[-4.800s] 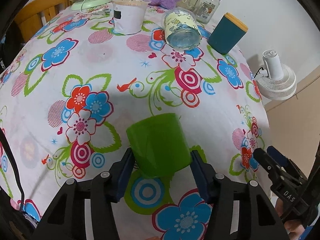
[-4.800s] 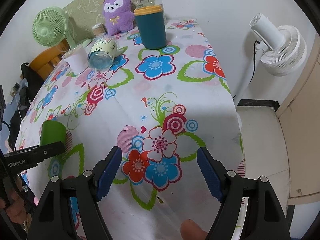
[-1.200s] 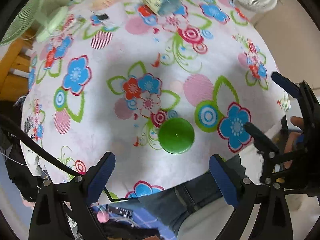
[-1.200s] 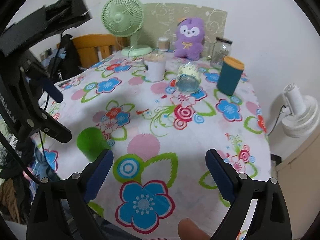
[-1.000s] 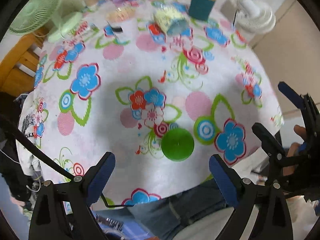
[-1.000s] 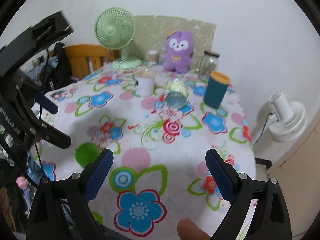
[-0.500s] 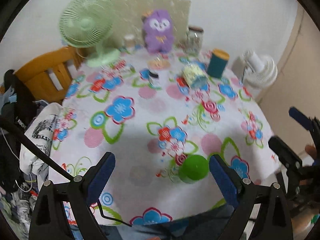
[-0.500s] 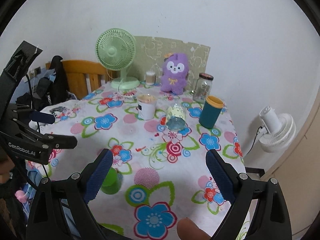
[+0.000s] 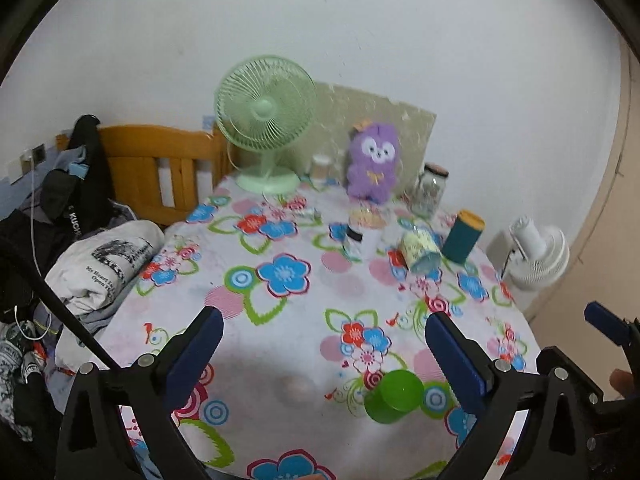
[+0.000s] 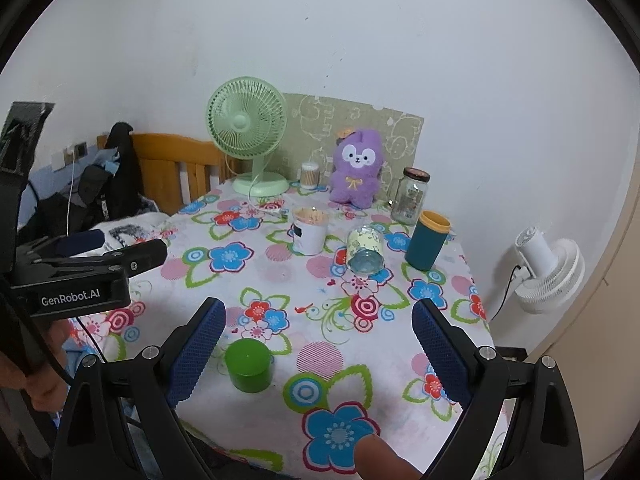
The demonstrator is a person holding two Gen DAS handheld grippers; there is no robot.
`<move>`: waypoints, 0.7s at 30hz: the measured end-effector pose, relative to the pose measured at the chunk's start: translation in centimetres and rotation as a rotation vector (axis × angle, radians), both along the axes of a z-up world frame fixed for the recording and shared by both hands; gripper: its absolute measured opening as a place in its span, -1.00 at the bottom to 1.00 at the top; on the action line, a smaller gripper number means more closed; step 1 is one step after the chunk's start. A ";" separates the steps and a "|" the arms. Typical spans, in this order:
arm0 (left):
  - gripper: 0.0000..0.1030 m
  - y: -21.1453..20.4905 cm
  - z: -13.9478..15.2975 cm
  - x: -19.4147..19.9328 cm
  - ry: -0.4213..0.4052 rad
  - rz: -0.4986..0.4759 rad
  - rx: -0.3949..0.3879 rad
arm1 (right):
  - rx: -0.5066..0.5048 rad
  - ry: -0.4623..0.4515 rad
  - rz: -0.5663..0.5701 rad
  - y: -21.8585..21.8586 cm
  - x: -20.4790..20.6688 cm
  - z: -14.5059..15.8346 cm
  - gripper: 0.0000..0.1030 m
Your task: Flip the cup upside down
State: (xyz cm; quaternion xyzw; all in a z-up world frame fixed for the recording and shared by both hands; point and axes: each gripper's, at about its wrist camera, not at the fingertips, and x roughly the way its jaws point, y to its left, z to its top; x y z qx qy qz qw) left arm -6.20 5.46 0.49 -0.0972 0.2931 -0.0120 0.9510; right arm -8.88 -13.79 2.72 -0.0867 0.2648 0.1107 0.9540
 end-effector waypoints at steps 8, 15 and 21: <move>1.00 -0.5 0.6 -1.8 -0.082 0.051 0.061 | 0.053 0.008 -0.027 -0.7 0.1 0.0 0.87; 1.00 -0.8 0.5 -2.0 -0.082 0.038 0.064 | 0.037 -0.023 -0.047 -0.6 -0.2 0.3 0.87; 1.00 -1.2 0.4 -1.8 -0.074 0.027 0.080 | 0.033 -0.021 -0.057 -0.8 -0.2 0.2 0.88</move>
